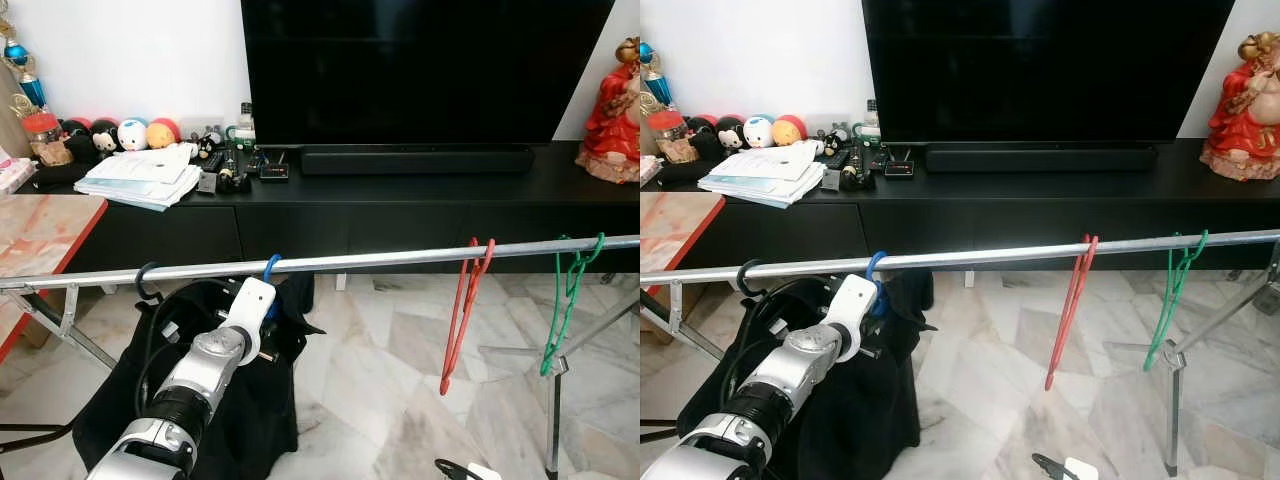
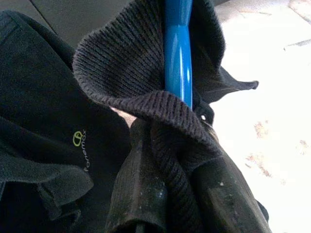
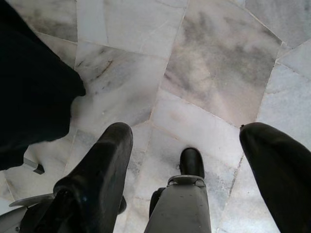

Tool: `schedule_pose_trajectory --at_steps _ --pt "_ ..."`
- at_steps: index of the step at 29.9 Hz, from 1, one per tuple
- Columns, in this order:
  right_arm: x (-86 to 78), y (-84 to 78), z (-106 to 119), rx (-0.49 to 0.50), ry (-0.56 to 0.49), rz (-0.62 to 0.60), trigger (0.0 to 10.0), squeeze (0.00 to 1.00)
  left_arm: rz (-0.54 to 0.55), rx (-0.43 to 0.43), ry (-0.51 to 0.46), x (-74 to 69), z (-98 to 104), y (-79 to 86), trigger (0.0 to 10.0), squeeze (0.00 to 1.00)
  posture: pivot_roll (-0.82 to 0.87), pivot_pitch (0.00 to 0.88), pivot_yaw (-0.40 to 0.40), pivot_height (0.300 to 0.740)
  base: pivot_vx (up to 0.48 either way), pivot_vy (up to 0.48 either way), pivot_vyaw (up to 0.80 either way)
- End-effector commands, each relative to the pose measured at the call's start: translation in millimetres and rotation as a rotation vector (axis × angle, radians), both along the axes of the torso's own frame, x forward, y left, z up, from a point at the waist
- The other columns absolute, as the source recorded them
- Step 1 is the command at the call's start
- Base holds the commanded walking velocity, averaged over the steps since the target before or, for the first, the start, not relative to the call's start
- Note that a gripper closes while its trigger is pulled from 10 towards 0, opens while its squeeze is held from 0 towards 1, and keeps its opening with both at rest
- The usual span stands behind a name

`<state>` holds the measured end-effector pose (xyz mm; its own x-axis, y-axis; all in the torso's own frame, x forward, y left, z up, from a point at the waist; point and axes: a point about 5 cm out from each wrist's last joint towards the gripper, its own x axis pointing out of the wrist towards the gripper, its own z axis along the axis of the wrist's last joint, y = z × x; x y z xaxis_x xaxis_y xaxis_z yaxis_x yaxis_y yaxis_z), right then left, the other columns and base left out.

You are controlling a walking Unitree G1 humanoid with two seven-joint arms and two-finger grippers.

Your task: Hang hanger

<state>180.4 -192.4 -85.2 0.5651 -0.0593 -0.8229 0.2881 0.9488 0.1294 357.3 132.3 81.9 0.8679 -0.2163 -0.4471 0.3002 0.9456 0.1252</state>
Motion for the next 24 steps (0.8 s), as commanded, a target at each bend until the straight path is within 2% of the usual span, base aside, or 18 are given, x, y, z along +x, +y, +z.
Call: schedule_pose_trajectory --at_steps 1,9,10,11,18,24 --pt "-1.6 0.7 -1 0.007 0.009 -0.007 10.0 0.0 0.014 -0.023 0.051 -4.9 -9 0.6 10.0 0.0 0.05 0.056 0.027 0.74 0.0 0.0 0.0" --pt "-1.9 1.6 -1 0.012 0.009 -0.007 10.0 0.0 -0.021 -0.063 0.042 -7.7 -9 -5.4 10.0 0.0 0.05 0.054 0.03 0.74 0.0 0.0 0.0" --pt "-2.0 1.7 -1 0.012 0.01 -0.006 10.0 0.0 -0.027 -0.081 0.027 -8.4 -8 -6.8 10.0 0.54 0.05 0.053 0.03 0.74 0.0 0.0 0.0" --pt "-2.0 1.7 -1 0.011 0.011 -0.003 10.0 0.0 -0.033 -0.085 0.012 -9.0 -7 -7.7 10.0 1.0 0.05 0.053 0.03 0.74 0.0 0.0 0.0" --pt "-2.1 1.6 -1 0.01 0.012 -0.001 10.0 0.0 -0.035 -0.136 -0.031 -11.8 -2 -9.2 10.0 1.0 0.05 0.052 0.032 0.74 0.0 0.0 0.0" --pt "-2.2 1.6 -1 0.009 0.013 0.001 10.0 0.0 -0.058 -0.134 -0.09 -16.7 6 -8.7 10.0 1.0 0.05 0.051 0.032 0.74 0.0 0.0 0.0"
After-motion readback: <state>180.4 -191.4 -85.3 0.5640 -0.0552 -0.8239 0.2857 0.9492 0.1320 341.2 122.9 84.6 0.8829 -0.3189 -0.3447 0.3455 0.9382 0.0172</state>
